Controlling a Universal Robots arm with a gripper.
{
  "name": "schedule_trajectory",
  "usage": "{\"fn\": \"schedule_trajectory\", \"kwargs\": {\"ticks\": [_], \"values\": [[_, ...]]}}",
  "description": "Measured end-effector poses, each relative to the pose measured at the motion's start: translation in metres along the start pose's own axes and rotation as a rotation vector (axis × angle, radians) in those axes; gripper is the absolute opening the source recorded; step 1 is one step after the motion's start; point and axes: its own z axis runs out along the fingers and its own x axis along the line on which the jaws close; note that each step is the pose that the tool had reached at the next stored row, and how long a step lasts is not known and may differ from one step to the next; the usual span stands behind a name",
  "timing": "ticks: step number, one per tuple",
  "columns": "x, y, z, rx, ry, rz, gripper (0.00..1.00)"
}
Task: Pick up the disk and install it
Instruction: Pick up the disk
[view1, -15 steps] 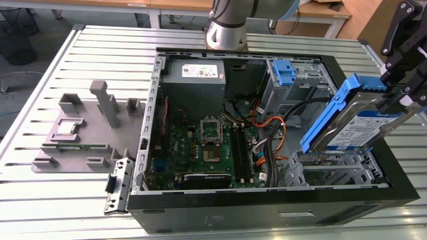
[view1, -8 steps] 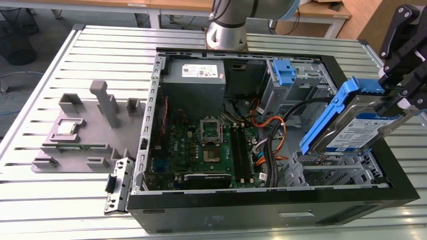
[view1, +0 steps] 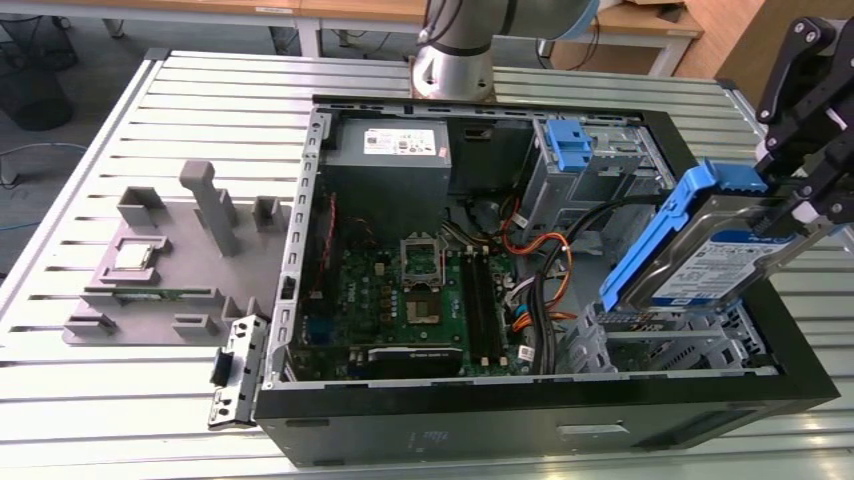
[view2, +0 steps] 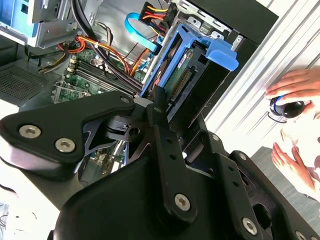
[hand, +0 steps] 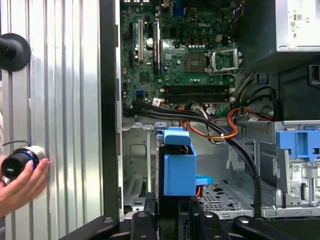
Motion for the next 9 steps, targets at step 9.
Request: {"fn": "schedule_trajectory", "kwargs": {"ticks": [9], "values": [[0.0011,-0.0007,0.0052,0.0000,0.0002,0.001,0.35]]}}
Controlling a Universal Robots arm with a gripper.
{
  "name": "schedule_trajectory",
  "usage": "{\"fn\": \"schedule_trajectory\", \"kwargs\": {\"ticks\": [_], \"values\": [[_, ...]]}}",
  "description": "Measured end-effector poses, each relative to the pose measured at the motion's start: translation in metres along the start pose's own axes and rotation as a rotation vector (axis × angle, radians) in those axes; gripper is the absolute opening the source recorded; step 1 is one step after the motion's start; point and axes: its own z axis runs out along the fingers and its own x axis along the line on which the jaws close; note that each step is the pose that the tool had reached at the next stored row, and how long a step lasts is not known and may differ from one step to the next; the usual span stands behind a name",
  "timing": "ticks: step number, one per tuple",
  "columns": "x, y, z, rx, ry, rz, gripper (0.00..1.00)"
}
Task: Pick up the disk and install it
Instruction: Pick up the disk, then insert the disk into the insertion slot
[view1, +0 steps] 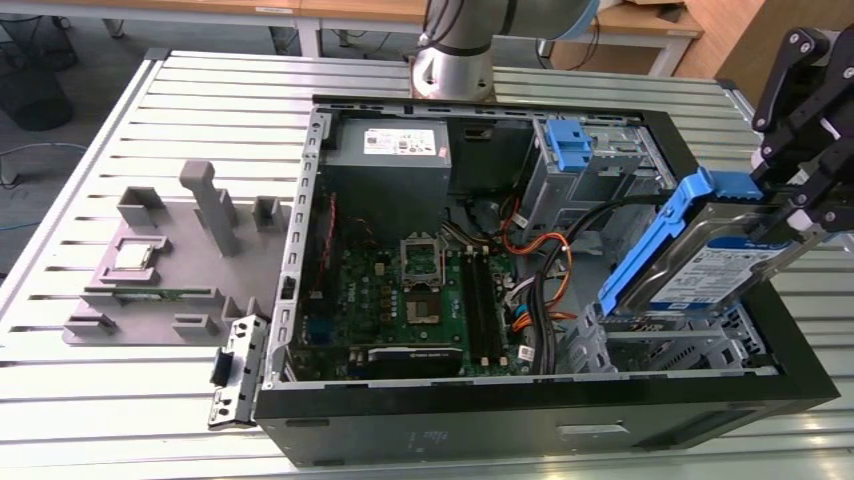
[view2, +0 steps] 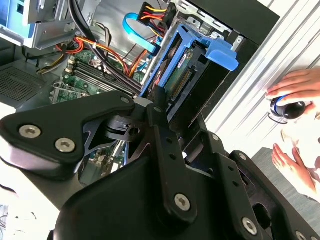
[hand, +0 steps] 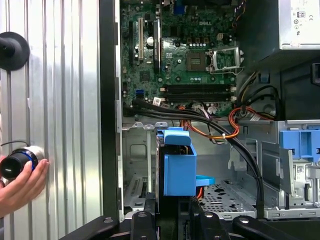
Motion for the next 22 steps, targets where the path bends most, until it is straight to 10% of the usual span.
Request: {"fn": "schedule_trajectory", "kwargs": {"ticks": [22], "values": [[0.0007,-0.0018,0.0038,-0.0002,-0.0004,0.000,0.35]]}}
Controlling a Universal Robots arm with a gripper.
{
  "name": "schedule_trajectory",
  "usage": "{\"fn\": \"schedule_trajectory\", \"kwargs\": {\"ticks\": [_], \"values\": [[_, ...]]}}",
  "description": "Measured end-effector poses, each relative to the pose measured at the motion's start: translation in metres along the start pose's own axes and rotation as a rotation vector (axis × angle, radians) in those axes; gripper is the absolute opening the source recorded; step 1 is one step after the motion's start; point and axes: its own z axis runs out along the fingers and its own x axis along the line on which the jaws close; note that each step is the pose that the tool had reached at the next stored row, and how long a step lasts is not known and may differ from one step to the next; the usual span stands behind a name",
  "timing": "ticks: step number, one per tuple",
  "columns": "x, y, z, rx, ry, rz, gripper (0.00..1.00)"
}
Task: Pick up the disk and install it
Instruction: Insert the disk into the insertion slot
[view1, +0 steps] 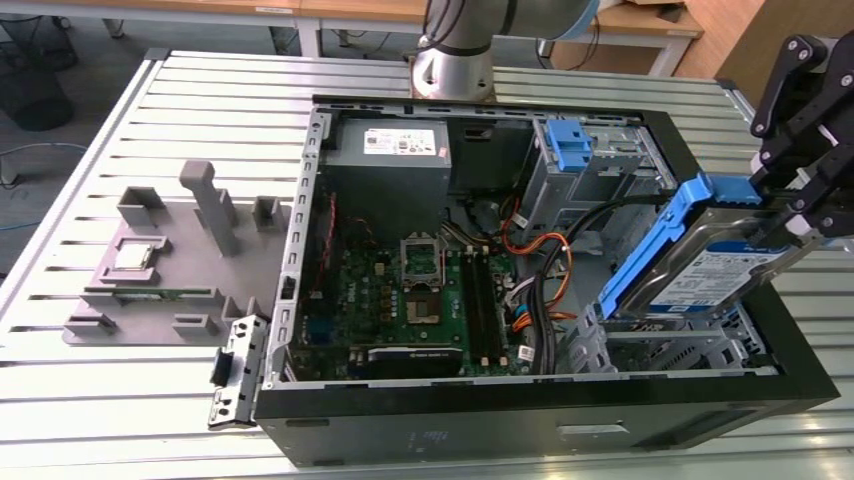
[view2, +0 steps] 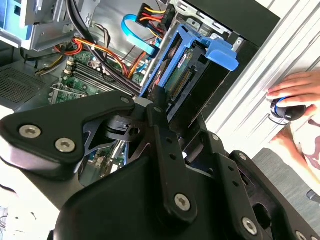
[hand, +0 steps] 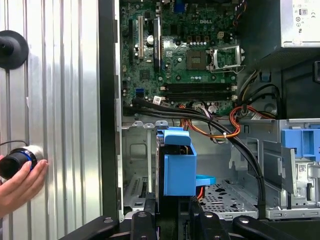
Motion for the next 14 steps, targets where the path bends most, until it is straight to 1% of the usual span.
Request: {"fn": "schedule_trajectory", "kwargs": {"ticks": [14], "values": [[0.0012,-0.0001,0.0025,0.0000,0.0001,0.000,0.35]]}}
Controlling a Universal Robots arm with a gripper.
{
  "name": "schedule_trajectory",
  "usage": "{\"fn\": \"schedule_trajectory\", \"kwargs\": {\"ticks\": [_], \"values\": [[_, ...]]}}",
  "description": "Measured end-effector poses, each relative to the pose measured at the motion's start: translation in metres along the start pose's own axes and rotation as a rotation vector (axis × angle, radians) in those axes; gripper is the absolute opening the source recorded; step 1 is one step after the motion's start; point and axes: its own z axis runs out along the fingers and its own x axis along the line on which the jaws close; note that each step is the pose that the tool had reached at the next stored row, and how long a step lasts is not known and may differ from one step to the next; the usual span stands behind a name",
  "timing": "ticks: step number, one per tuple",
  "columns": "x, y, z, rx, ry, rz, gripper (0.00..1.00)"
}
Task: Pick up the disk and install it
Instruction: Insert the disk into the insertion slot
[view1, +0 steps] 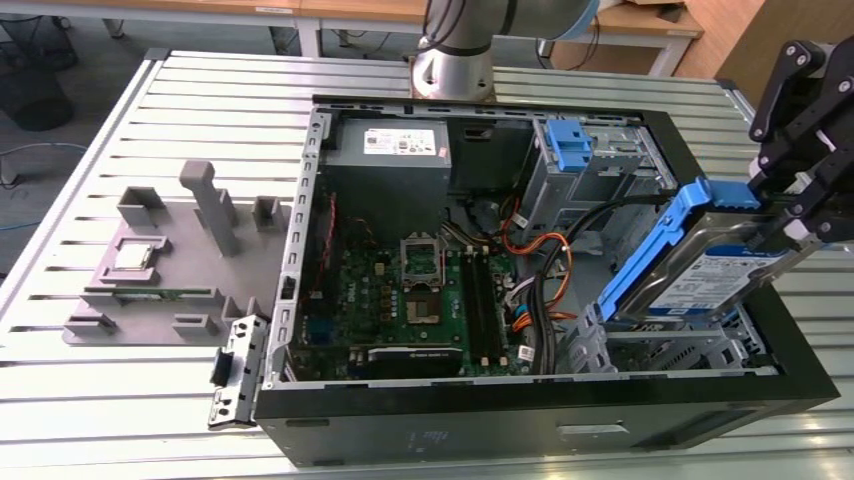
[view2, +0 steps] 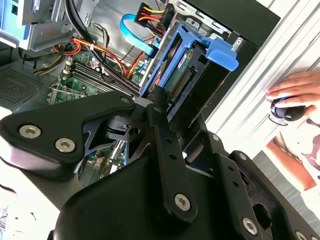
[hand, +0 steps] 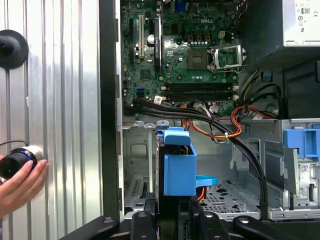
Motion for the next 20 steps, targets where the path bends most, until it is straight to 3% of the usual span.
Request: {"fn": "schedule_trajectory", "kwargs": {"ticks": [20], "values": [[0.0002,0.0011,0.0053,0.0000,0.0003,0.000,0.35]]}}
